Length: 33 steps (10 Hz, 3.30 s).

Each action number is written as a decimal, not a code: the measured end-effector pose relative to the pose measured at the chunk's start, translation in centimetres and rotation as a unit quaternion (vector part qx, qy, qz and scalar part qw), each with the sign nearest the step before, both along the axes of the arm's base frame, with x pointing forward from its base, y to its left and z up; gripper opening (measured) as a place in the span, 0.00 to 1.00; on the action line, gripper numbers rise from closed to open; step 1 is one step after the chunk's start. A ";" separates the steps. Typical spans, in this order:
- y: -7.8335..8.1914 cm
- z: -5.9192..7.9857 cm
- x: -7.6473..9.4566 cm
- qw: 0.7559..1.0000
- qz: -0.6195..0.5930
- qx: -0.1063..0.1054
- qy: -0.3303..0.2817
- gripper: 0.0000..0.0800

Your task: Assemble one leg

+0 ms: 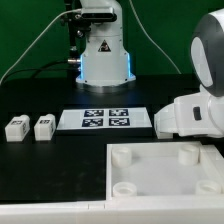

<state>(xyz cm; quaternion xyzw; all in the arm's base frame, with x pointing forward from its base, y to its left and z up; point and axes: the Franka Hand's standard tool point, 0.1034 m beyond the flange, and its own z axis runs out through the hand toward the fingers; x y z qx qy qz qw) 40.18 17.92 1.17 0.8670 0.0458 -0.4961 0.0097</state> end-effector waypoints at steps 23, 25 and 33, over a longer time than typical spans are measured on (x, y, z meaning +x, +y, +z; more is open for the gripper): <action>-6.5 14.1 11.1 0.794 -0.017 0.080 -0.603 0.37; -7.2 15.0 14.3 0.782 -0.016 0.085 -0.617 0.37; -6.3 13.8 17.6 0.766 -0.021 0.097 -0.635 0.37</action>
Offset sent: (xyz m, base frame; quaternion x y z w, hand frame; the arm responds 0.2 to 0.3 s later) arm 0.0000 0.0000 0.0000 0.0000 0.0000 0.0000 1.0000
